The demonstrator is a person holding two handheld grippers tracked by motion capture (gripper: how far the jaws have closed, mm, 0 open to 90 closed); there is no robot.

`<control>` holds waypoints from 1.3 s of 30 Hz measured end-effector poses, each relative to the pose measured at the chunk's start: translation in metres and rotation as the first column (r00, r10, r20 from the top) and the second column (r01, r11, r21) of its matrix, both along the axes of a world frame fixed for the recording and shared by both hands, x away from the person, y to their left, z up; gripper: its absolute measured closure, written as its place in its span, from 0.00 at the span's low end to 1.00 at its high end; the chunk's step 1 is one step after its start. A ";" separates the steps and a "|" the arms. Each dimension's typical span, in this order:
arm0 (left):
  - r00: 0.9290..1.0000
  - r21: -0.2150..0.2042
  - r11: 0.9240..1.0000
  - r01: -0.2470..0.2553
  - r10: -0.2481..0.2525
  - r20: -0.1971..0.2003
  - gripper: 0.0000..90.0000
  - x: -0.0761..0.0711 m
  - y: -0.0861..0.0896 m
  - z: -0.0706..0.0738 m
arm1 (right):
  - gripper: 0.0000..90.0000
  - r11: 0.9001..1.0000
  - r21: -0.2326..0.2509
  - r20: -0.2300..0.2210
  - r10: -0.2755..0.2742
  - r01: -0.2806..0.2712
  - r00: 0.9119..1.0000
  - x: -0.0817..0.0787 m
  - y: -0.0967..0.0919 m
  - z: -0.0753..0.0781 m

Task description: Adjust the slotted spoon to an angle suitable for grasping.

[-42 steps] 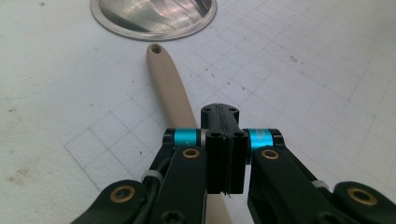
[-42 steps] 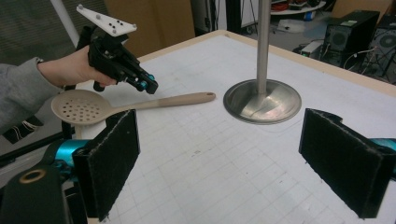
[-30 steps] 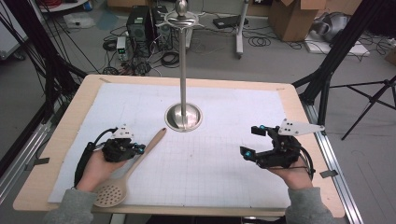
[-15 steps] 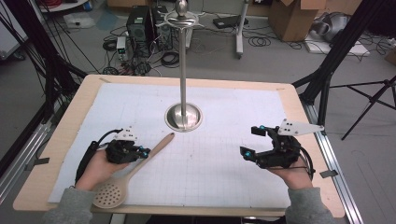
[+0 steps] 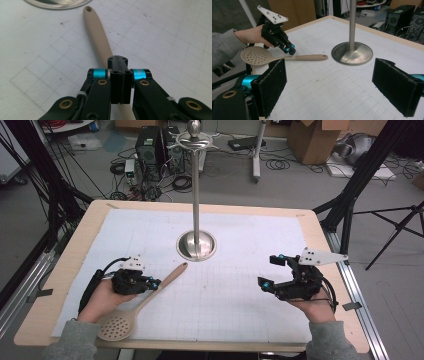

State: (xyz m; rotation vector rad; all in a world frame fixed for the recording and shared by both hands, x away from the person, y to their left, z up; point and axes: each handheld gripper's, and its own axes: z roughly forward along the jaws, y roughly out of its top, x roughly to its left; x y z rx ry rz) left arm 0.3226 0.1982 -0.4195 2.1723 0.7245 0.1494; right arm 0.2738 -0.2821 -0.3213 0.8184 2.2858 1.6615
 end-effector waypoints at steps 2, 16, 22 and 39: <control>1.000 0.004 1.000 0.000 0.000 -0.009 0.99 0.001 0.001 -0.001 | 0.12 1.000 0.000 -0.001 0.003 -0.003 1.000 0.000 0.000 0.000; 0.998 0.034 0.997 0.064 -0.064 -0.013 0.99 0.001 -0.010 -0.005 | 0.12 1.000 0.006 0.004 -0.001 0.001 1.000 -0.002 -0.002 0.001; 0.995 0.029 0.995 0.098 -0.098 -0.024 0.99 -0.001 -0.015 -0.005 | 0.12 1.000 0.009 0.005 -0.002 0.002 1.000 -0.002 -0.004 0.001; 0.982 0.042 0.982 0.184 -0.182 -0.045 0.99 -0.008 -0.033 -0.002 | 0.12 1.000 0.003 -0.001 -0.002 0.002 1.000 -0.002 -0.003 0.000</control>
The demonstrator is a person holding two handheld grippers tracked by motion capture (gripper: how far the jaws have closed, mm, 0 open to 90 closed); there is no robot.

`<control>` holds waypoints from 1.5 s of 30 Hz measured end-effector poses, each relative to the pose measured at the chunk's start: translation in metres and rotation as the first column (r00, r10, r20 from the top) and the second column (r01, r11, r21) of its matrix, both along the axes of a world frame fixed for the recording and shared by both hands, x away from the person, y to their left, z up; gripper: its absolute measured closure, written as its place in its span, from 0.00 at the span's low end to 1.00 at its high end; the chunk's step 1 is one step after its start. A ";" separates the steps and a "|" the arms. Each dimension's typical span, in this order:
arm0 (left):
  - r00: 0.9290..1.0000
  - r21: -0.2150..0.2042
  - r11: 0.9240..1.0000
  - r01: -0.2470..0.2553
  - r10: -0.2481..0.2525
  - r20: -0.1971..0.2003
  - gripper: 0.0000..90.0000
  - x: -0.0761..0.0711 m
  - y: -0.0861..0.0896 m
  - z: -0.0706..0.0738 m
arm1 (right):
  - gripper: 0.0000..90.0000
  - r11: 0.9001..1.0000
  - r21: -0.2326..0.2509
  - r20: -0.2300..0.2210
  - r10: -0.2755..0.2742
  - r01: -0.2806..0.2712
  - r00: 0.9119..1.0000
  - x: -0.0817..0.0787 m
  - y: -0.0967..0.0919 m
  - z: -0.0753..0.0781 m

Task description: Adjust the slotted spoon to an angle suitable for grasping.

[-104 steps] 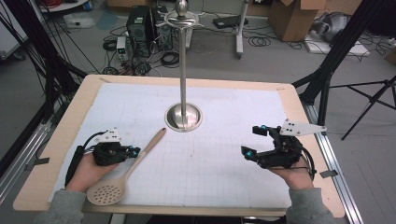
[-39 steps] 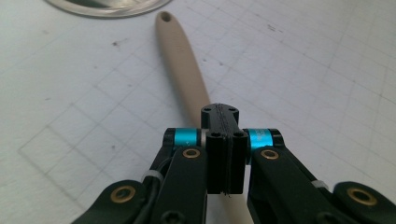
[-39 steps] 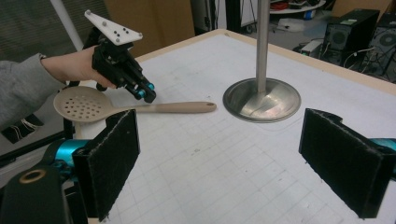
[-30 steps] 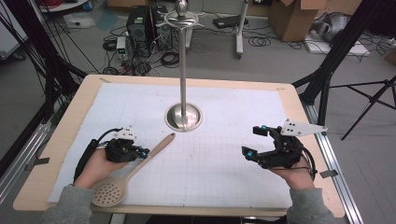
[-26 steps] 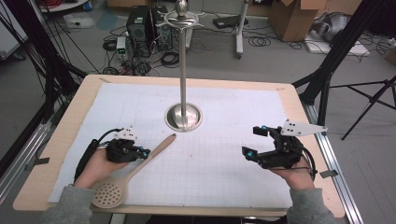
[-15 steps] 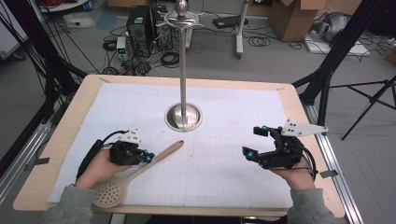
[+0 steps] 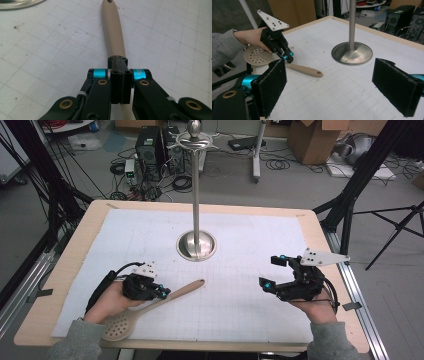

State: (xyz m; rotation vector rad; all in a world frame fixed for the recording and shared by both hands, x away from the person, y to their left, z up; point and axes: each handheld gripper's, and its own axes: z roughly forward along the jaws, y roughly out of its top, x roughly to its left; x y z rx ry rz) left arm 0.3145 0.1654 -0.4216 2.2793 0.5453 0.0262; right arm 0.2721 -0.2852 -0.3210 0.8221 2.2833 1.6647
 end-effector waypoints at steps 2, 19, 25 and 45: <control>1.000 0.001 1.000 0.001 -0.001 0.001 0.99 -0.001 -0.004 0.000 | 0.12 1.000 0.000 0.002 0.001 -0.001 1.000 0.000 0.000 0.000; 0.999 0.006 0.999 0.038 -0.038 0.028 0.98 -0.008 -0.014 0.003 | 0.12 1.000 -0.007 -0.002 0.003 -0.003 1.000 0.001 0.001 -0.002; 0.998 -0.032 0.999 -0.015 0.017 0.055 0.99 -0.006 -0.001 0.009 | 0.12 1.000 -0.003 -0.006 0.002 -0.002 1.000 0.001 -0.001 -0.002; 0.992 -0.037 0.997 -0.073 0.076 0.105 0.74 -0.025 0.012 0.032 | 0.14 1.000 -0.008 0.021 0.005 -0.005 1.000 0.005 0.007 0.000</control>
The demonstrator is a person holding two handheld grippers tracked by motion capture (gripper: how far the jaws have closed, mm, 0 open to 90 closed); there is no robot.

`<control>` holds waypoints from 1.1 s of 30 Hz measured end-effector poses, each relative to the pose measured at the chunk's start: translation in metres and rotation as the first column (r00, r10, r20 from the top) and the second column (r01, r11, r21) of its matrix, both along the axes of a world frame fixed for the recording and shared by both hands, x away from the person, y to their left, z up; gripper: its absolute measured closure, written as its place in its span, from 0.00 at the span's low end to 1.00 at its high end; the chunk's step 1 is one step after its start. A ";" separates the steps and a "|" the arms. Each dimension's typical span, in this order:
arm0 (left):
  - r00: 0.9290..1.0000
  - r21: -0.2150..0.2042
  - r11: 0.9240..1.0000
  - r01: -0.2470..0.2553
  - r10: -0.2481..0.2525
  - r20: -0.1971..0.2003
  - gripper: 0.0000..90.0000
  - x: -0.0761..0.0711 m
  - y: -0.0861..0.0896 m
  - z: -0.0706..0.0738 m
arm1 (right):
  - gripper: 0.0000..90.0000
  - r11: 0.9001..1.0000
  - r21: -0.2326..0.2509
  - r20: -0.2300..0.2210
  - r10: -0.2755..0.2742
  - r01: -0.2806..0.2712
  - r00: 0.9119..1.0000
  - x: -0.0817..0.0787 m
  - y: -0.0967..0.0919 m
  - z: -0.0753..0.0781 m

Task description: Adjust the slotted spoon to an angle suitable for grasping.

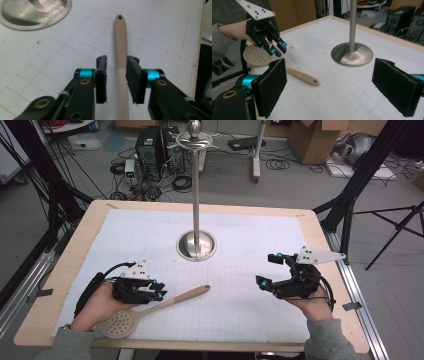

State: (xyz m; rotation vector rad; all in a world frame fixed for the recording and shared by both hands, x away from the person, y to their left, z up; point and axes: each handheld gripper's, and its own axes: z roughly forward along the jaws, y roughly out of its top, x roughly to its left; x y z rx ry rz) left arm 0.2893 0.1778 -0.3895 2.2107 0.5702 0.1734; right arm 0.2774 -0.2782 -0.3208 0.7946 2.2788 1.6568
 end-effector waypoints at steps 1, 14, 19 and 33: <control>1.000 -0.001 1.000 -0.004 0.004 0.005 0.67 0.000 0.002 0.000 | 0.15 1.000 0.011 0.019 0.005 -0.006 1.000 0.000 0.001 0.002; 0.994 -0.063 0.997 -0.033 0.039 0.099 0.13 -0.003 0.007 0.008 | 0.15 0.999 0.045 0.034 0.016 -0.018 0.999 0.000 0.001 0.008; 0.997 -0.085 0.996 -0.027 0.033 0.075 0.13 -0.009 0.008 0.014 | 0.15 0.999 0.050 0.033 0.019 -0.020 0.999 0.005 0.003 0.008; 1.000 -0.035 0.999 0.015 -0.014 0.013 0.16 -0.018 0.013 0.003 | 0.15 0.998 0.026 0.034 0.055 -0.056 0.998 0.013 0.019 0.007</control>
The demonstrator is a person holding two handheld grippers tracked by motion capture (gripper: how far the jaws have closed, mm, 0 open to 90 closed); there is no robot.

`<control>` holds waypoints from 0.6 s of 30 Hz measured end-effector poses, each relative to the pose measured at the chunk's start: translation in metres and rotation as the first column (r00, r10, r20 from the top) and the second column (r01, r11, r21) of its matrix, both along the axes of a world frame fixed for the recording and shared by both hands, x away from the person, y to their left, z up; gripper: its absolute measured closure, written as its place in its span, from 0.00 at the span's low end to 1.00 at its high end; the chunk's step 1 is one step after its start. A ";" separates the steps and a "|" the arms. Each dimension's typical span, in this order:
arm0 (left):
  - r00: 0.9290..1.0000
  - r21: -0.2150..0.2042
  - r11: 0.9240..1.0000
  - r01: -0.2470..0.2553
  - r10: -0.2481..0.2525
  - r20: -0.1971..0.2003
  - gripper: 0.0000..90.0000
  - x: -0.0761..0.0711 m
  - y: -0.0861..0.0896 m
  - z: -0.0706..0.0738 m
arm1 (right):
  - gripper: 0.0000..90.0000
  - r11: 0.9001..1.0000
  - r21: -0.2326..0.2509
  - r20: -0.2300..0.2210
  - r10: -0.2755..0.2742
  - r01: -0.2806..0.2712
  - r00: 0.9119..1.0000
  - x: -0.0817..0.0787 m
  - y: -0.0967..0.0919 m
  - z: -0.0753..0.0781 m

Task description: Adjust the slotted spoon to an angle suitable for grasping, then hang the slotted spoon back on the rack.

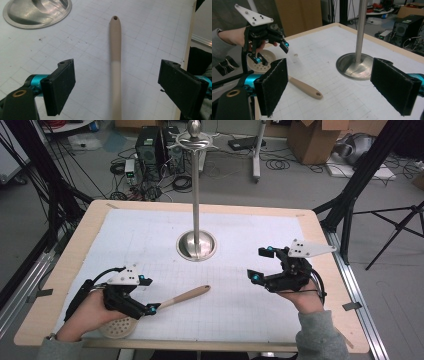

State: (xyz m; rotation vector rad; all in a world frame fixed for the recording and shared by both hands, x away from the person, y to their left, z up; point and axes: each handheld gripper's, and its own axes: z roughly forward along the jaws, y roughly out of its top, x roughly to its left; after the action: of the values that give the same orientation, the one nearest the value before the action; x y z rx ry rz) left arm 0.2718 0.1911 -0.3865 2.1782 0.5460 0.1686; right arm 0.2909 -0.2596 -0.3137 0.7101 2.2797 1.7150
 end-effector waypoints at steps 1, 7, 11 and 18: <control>1.000 0.004 1.000 0.002 -0.002 -0.005 0.16 0.000 0.000 0.000 | 0.15 1.000 0.005 0.003 -0.001 0.001 1.000 -0.001 0.000 0.001; 0.999 0.029 0.999 -0.029 0.029 -0.021 0.16 0.003 -0.001 -0.001 | 0.15 1.000 -0.003 -0.004 0.001 -0.001 1.000 0.001 -0.001 0.000; 0.999 0.038 0.998 -0.042 0.043 -0.028 0.16 0.004 0.001 -0.002 | 0.15 1.000 -0.002 -0.009 0.001 -0.001 1.000 0.002 -0.002 -0.001; 0.999 0.047 0.999 -0.013 0.015 -0.041 0.20 0.001 0.000 -0.002 | 0.15 1.000 -0.013 -0.013 0.000 -0.001 1.000 0.002 0.000 -0.001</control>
State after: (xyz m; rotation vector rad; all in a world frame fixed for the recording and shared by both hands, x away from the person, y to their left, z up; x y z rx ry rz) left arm 0.2725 0.1914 -0.3887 2.2280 0.5867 0.1450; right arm 0.2929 -0.2595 -0.3152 0.7199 2.2974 1.6994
